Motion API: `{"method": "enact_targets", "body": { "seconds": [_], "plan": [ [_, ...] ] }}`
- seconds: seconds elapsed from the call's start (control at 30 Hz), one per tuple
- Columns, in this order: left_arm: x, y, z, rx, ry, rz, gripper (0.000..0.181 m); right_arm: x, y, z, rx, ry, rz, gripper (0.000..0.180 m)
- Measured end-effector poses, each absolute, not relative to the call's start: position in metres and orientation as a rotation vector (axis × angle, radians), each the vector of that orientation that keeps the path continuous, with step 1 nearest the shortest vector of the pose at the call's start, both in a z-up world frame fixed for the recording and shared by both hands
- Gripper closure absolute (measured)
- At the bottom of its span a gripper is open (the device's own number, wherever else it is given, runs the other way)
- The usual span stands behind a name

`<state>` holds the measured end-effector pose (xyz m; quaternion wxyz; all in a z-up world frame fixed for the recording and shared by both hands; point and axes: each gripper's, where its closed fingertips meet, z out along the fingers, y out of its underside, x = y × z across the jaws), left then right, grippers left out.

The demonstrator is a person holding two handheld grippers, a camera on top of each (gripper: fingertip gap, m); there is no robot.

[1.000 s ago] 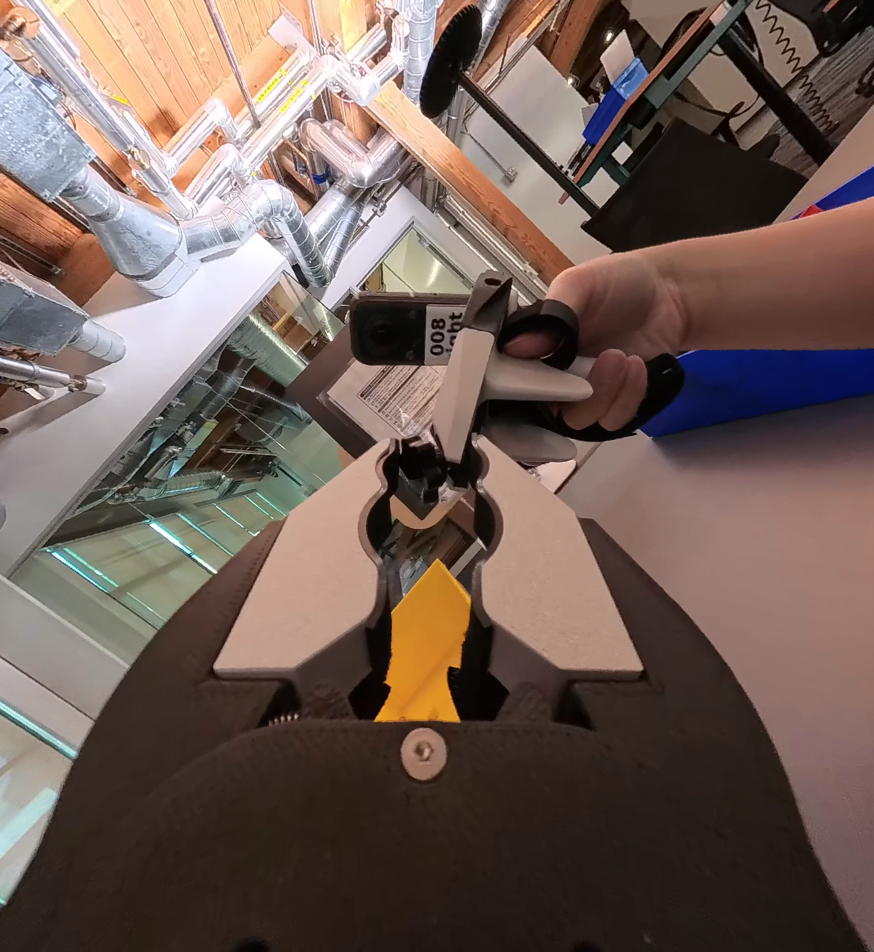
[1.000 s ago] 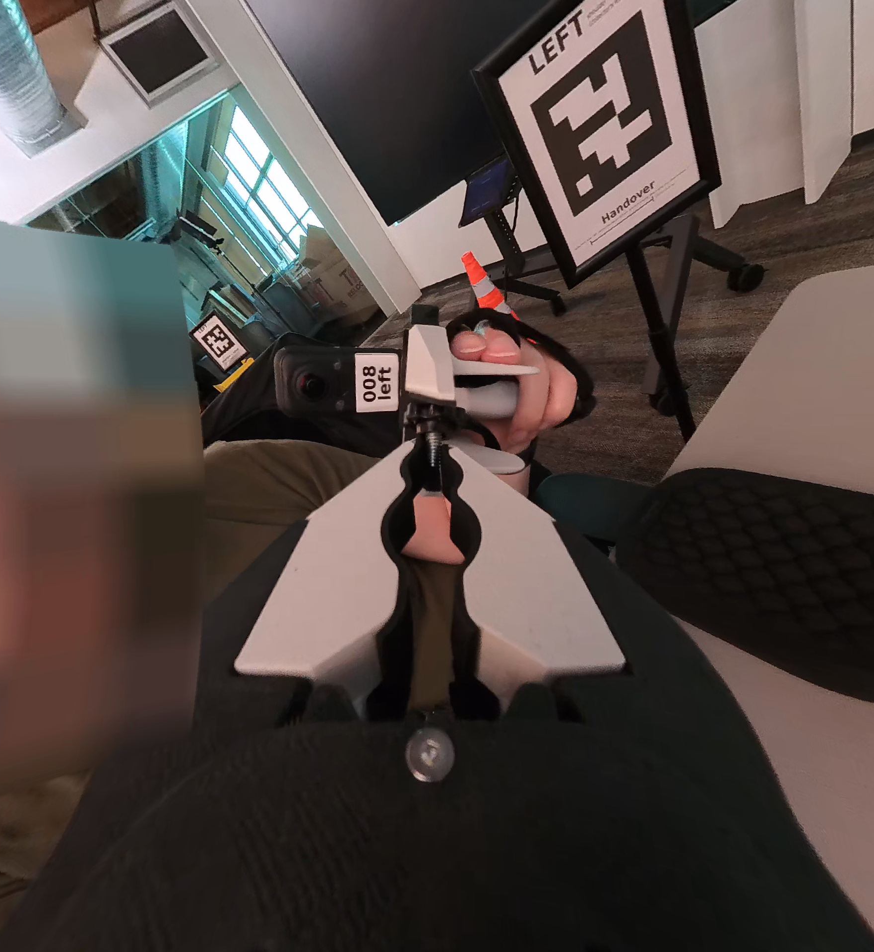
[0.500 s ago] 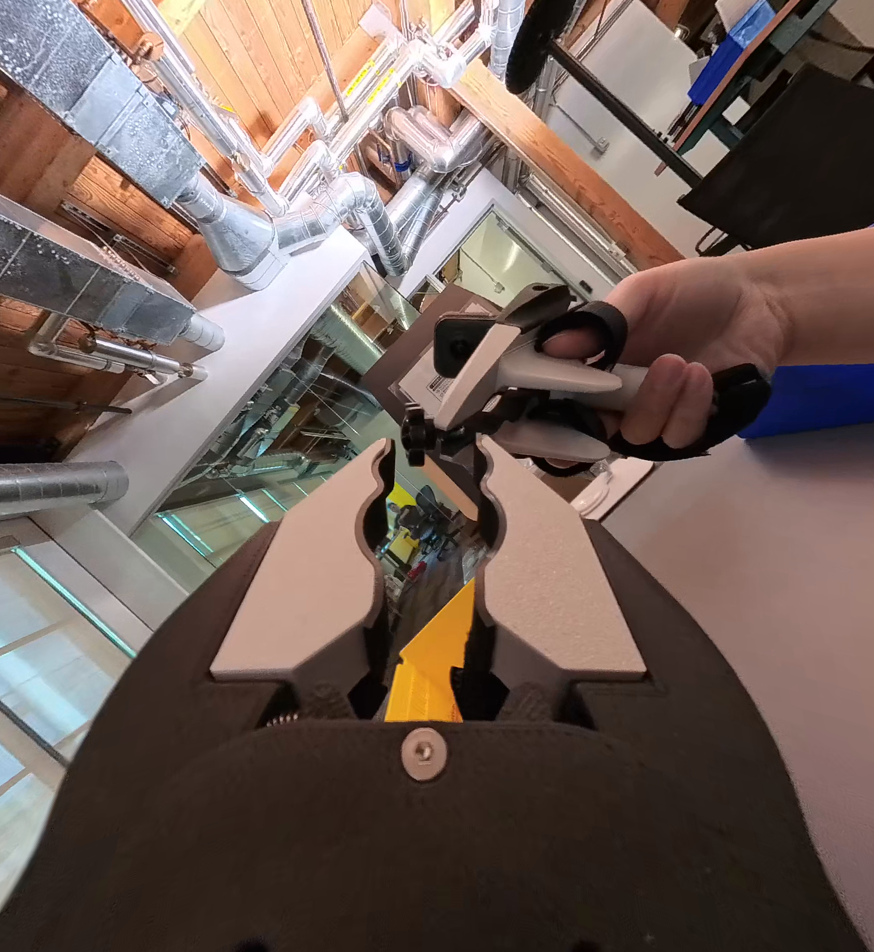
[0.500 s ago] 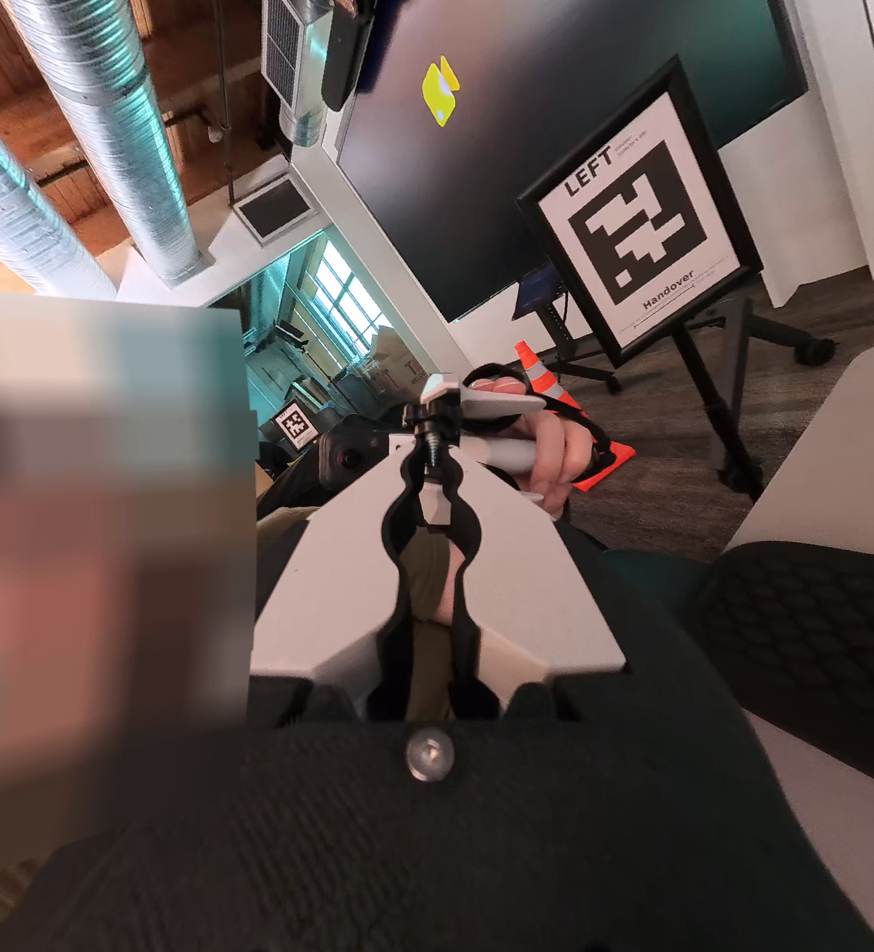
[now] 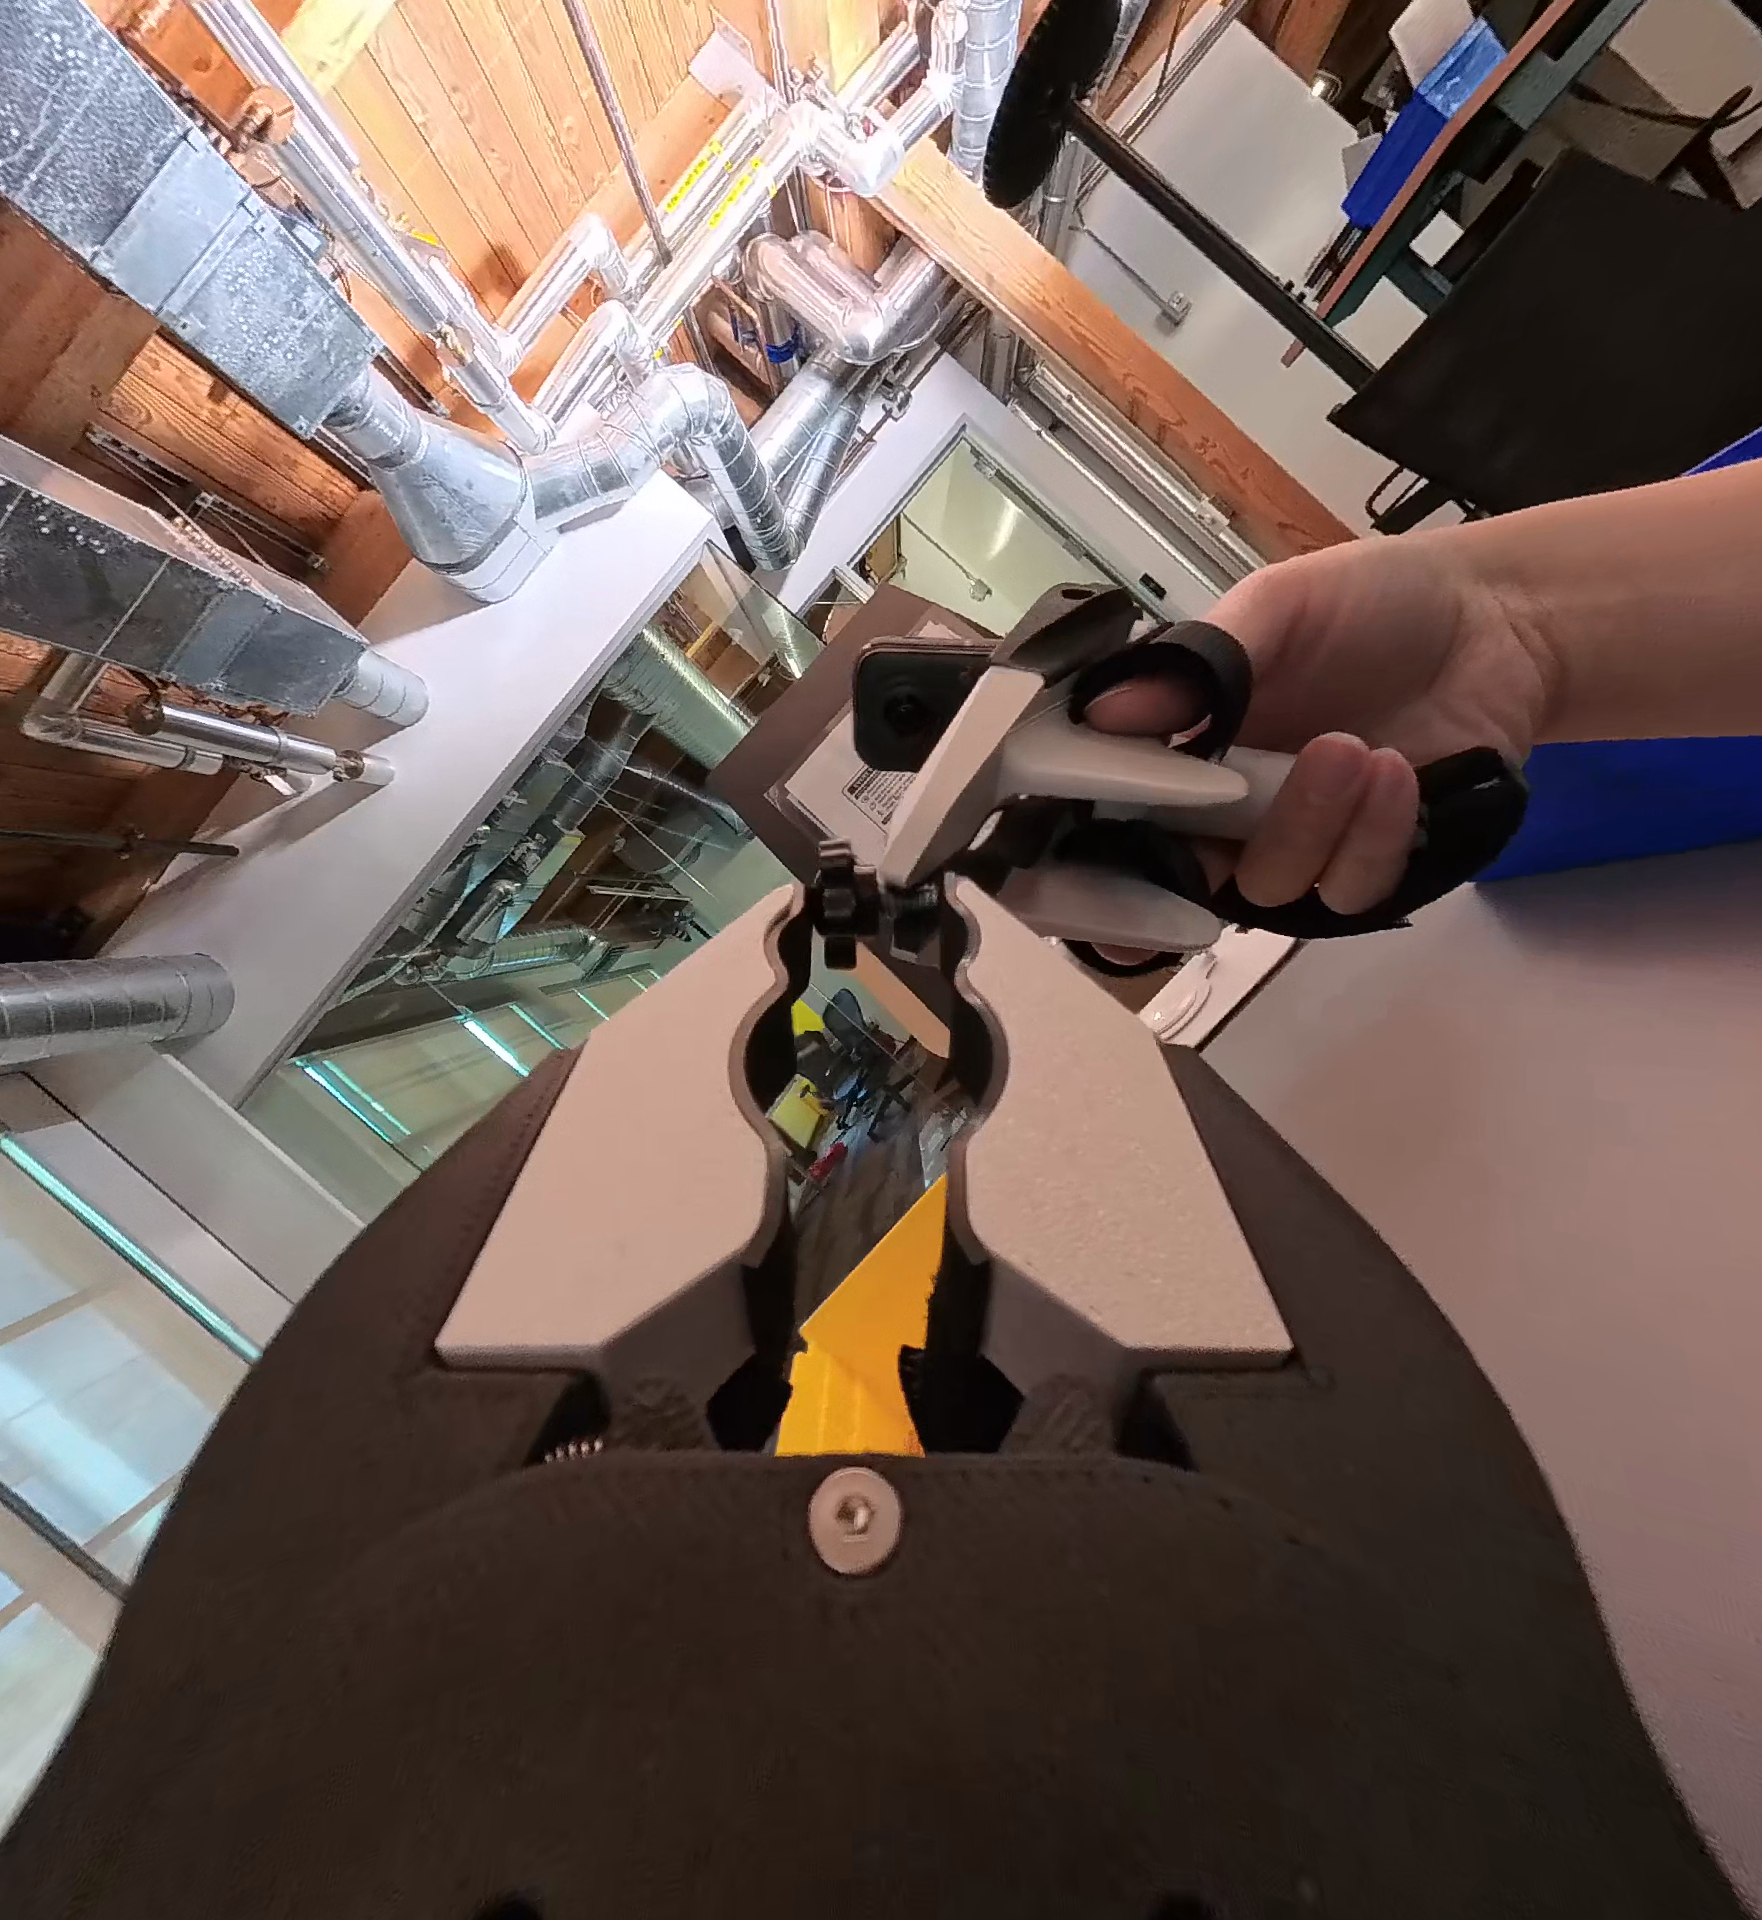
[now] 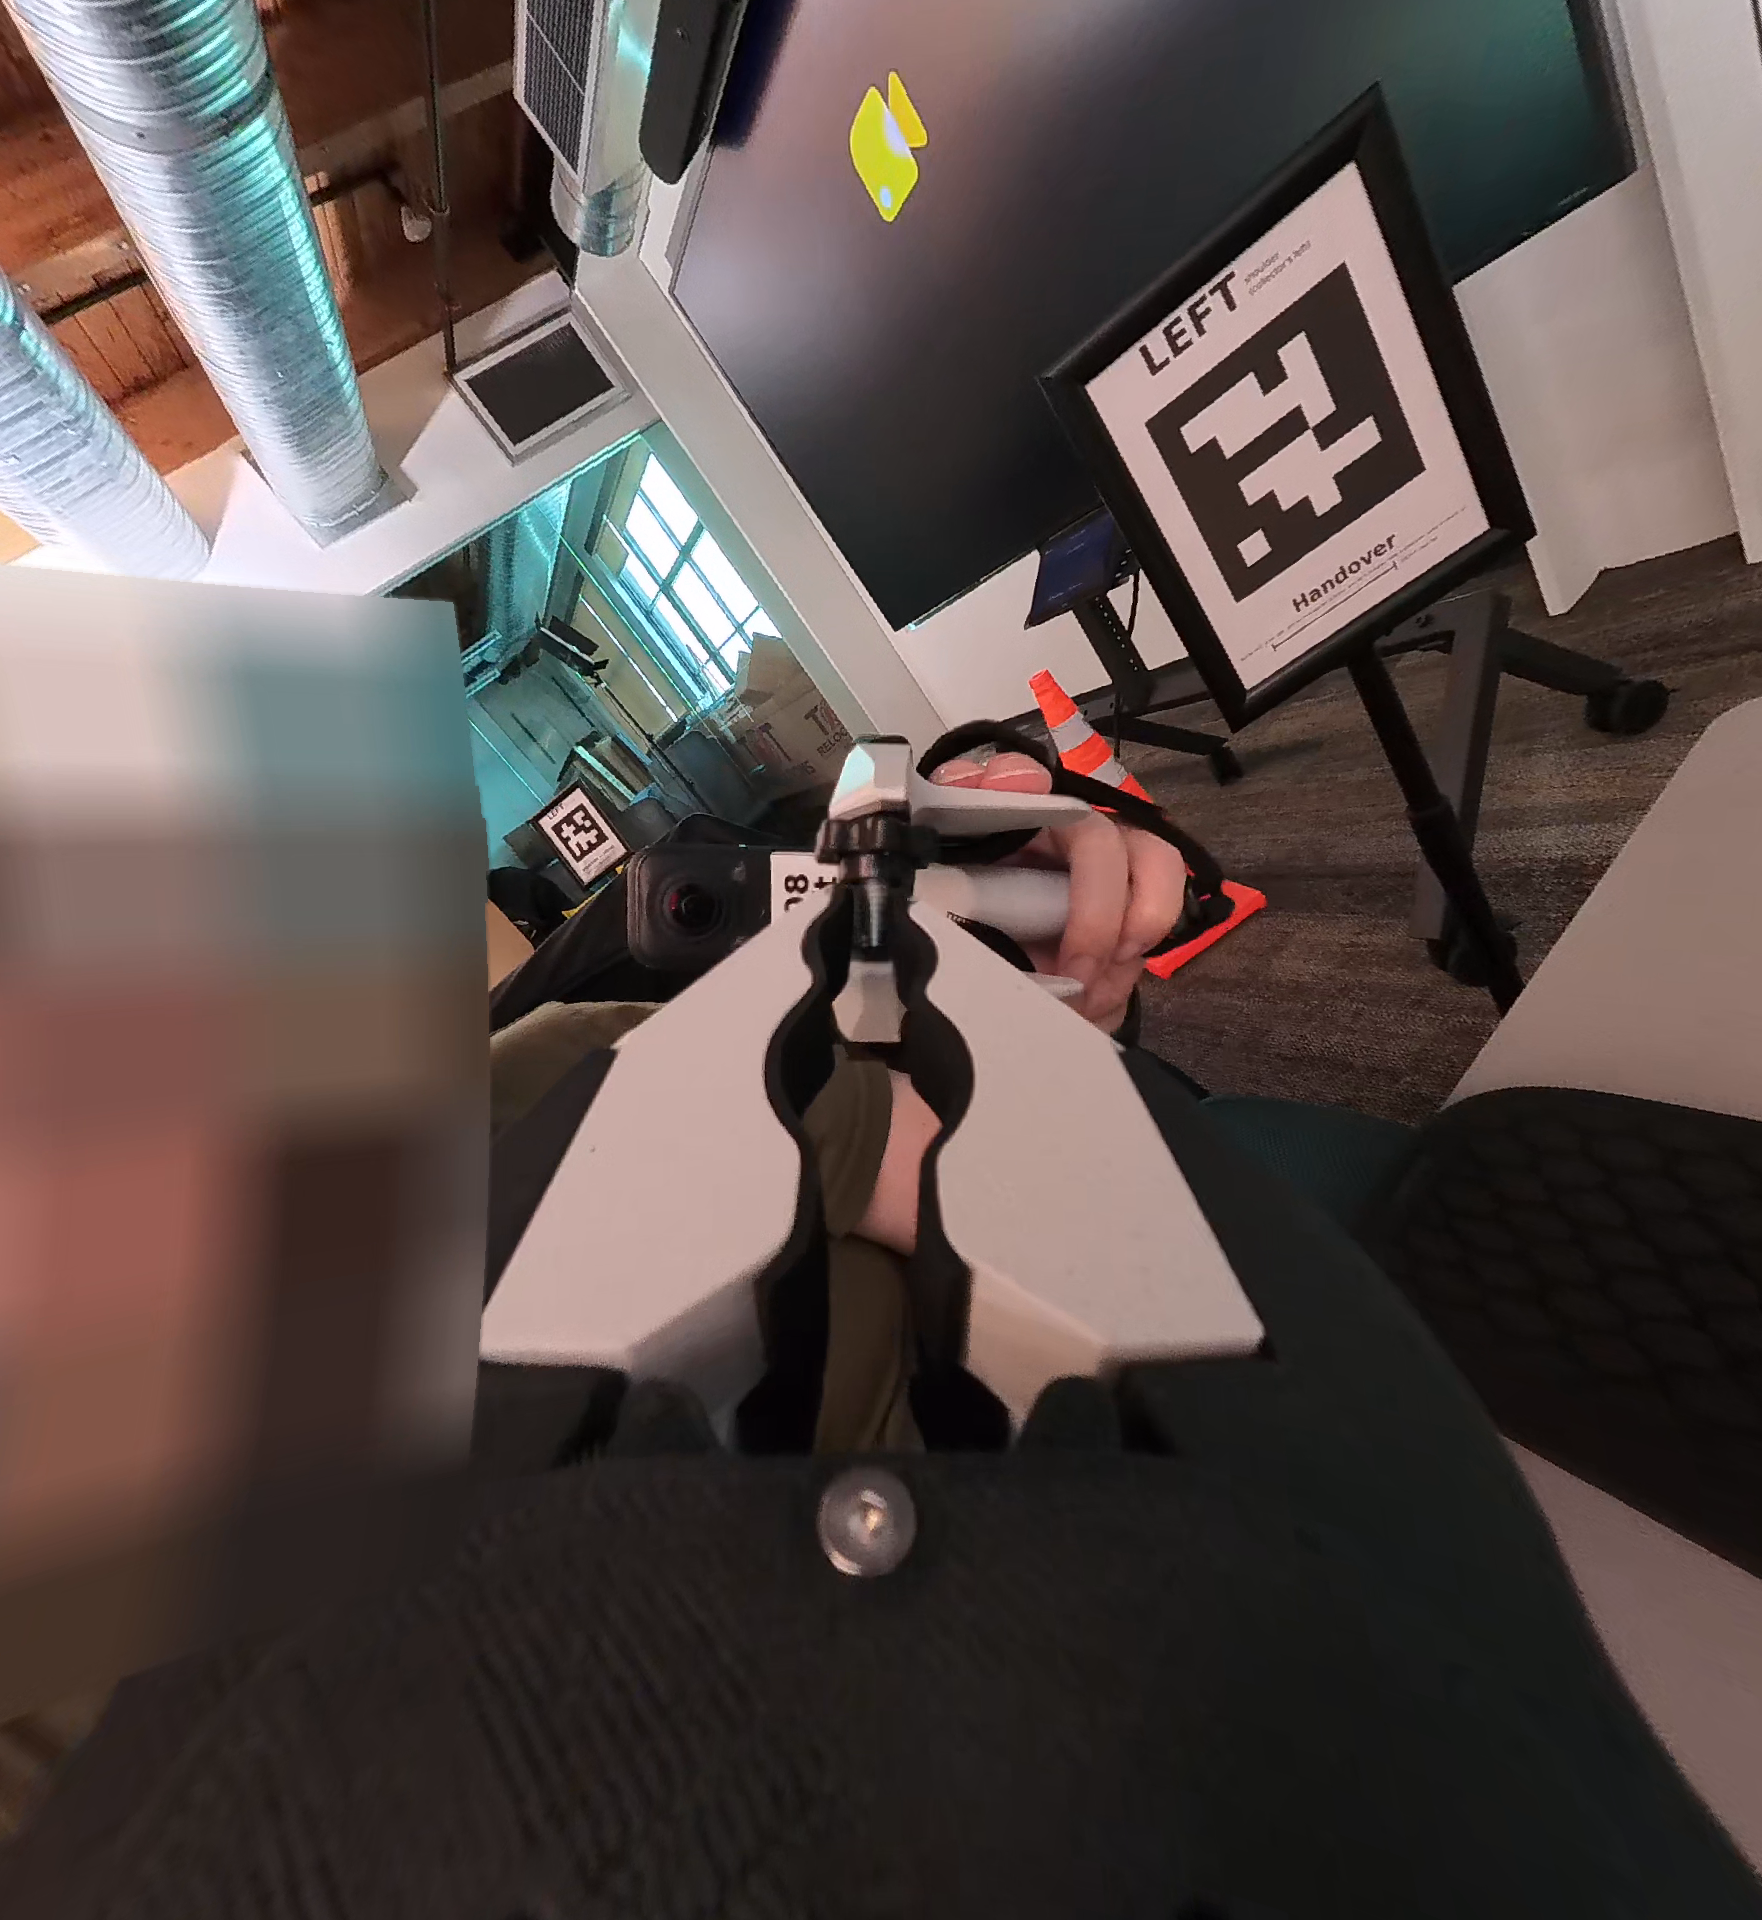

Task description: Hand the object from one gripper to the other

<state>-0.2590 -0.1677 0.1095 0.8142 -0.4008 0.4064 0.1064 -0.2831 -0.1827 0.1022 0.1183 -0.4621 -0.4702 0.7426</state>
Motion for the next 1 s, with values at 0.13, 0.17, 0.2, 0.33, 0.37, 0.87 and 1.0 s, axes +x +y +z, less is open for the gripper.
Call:
{"method": "enact_targets", "body": {
  "seconds": [0.13,0.17,0.2,0.33,0.37,0.87,1.0],
  "plan": [
    [-0.262,-0.169,0.111,-0.855,0.866,0.214,0.159,-0.280,-0.177,0.104,-1.349,-1.356,2.140,0.163],
    [-0.263,-0.169,0.111,-0.856,0.866,0.209,0.159,-0.278,-0.173,0.105,-1.342,-1.351,2.115,0.161],
    [-0.265,-0.168,0.112,-0.857,0.864,0.207,0.159,-0.277,-0.169,0.106,-1.334,-1.342,2.079,0.158],
    [-0.269,-0.172,0.114,-0.895,0.855,0.011,0.159,-0.275,-0.140,0.115,-1.222,-1.272,1.739,0.150],
    [-0.267,-0.174,0.112,-0.929,0.860,-0.103,0.159,-0.274,-0.135,0.120,-1.138,-1.268,1.594,0.150],
    [-0.278,-0.177,0.089,-1.339,0.737,-1.132,0.159,-0.284,-0.167,0.091,-0.309,-1.584,-0.102,0.146],
    [-0.276,-0.179,0.078,-1.404,0.758,-1.193,0.159,-0.288,-0.176,0.086,-0.288,-1.612,-0.065,0.152]
  ]
}}
